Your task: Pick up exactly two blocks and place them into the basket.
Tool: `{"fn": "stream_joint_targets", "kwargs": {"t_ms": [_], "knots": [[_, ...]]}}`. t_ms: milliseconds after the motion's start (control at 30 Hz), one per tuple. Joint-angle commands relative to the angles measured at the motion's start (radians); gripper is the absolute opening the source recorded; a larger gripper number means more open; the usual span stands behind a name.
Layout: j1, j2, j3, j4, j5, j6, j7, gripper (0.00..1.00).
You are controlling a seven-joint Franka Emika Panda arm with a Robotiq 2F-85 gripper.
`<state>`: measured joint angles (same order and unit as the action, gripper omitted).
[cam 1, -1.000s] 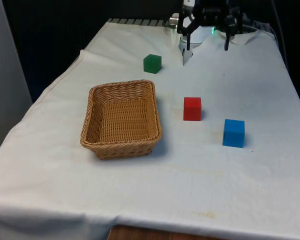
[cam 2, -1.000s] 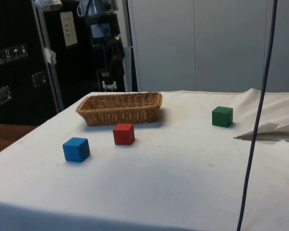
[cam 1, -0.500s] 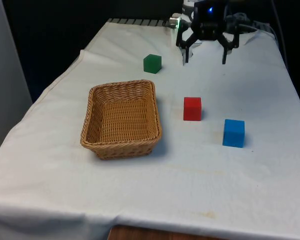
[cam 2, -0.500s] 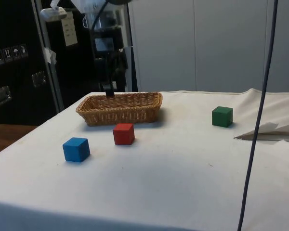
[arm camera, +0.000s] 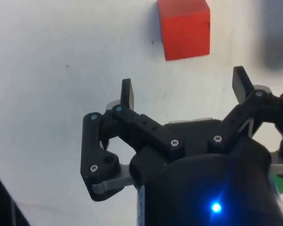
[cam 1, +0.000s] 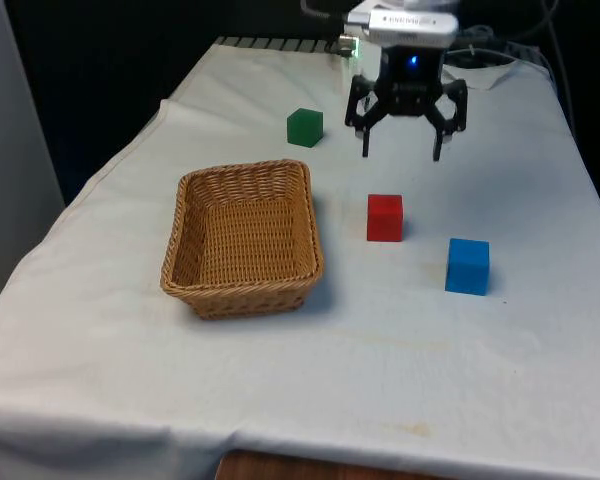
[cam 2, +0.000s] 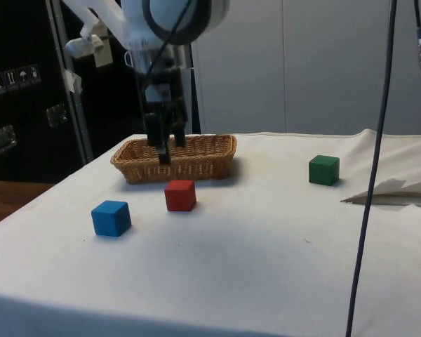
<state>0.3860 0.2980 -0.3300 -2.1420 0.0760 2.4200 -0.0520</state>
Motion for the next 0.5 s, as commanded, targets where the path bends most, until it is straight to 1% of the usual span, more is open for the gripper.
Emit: {"fn": "stream_joint_targets", "kwargs": {"t_ms": [0,33,100,133,167,200,267,300,333,367,467], "knots": [[-0.001,0.008,0.001,0.002,0.000,0.007,-0.003,1.00],[-0.008,0.026,0.011,0.007,0.018,0.024,-0.024,1.00],[-0.010,0.044,0.014,0.013,0.018,0.036,-0.031,1.00],[-0.012,0.057,0.017,0.011,0.019,0.055,-0.037,1.00],[-0.012,0.057,0.017,0.011,0.019,0.055,-0.037,1.00],[-0.014,0.069,0.018,0.009,0.021,0.072,-0.042,1.00],[-0.016,0.082,0.020,0.008,0.025,0.087,-0.047,1.00],[-0.016,0.087,0.020,0.008,0.027,0.093,-0.048,1.00],[-0.007,0.087,0.008,0.012,0.007,0.079,-0.031,1.00],[-0.016,0.092,0.020,0.008,0.029,0.098,-0.049,1.00],[-0.014,0.105,0.019,0.008,0.030,0.113,-0.048,1.00]]}}
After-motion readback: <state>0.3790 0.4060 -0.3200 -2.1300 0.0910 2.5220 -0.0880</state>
